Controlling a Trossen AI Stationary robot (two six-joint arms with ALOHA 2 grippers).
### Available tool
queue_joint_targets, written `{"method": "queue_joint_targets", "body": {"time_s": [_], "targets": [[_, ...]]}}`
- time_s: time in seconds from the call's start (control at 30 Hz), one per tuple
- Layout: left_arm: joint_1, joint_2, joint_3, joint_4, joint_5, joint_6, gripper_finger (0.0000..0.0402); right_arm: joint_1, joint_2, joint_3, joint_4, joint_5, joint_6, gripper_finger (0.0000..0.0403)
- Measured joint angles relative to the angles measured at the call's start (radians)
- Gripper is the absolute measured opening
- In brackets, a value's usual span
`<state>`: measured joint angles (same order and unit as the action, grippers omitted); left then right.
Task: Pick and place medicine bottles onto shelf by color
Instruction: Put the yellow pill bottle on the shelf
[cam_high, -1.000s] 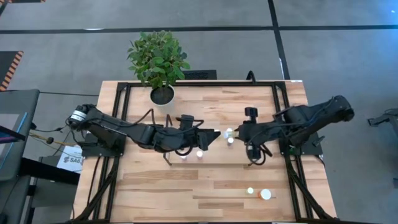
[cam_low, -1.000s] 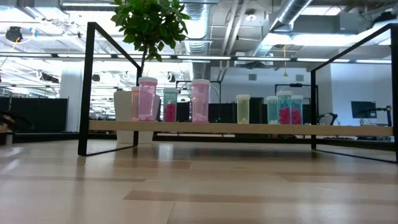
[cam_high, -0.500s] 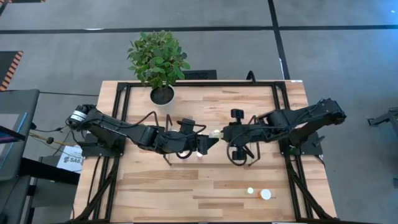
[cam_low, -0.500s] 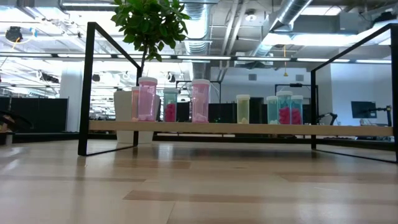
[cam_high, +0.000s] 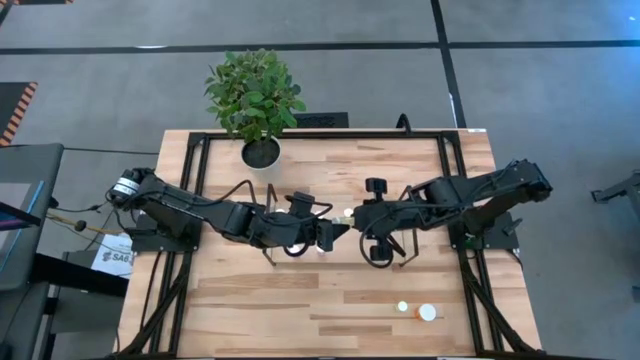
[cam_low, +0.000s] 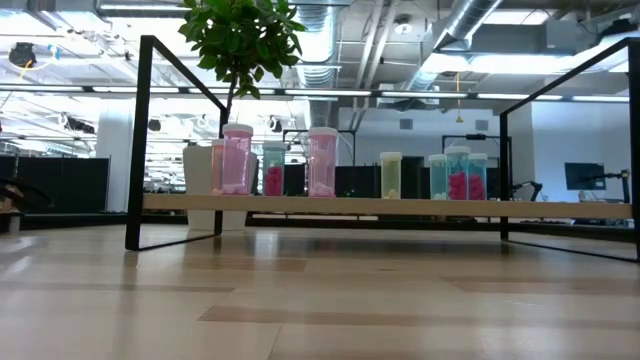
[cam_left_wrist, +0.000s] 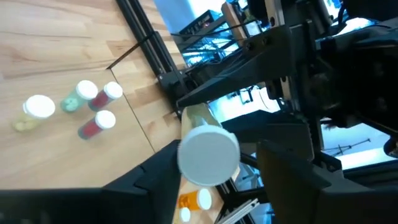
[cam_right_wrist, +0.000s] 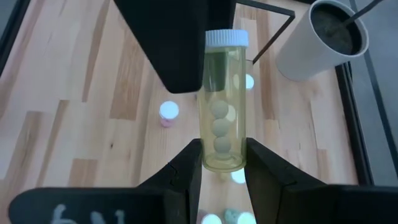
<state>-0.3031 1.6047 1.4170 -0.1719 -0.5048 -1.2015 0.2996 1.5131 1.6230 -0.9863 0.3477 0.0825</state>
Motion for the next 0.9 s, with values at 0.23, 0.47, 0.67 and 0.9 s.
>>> {"method": "queue_joint_targets", "body": {"time_s": [0.23,0.47,0.67,0.9], "targets": [[0.000,0.000,0.000,-0.004,0.016,0.000,0.0122,0.005,0.000,0.000,-0.004,-0.007,0.014,0.0119],[0.000,0.001,0.000,-0.006,0.030,0.001,0.0089,0.031,-0.001,0.000,-0.028,-0.008,0.019,0.0123],[-0.002,0.001,0.000,0.001,0.037,0.000,0.0097,0.048,-0.007,-0.001,-0.050,-0.009,0.041,0.0161],[0.000,0.001,0.000,-0.026,0.066,-0.011,0.0097,0.048,-0.007,0.129,-0.352,-0.011,0.122,0.0224]]}}
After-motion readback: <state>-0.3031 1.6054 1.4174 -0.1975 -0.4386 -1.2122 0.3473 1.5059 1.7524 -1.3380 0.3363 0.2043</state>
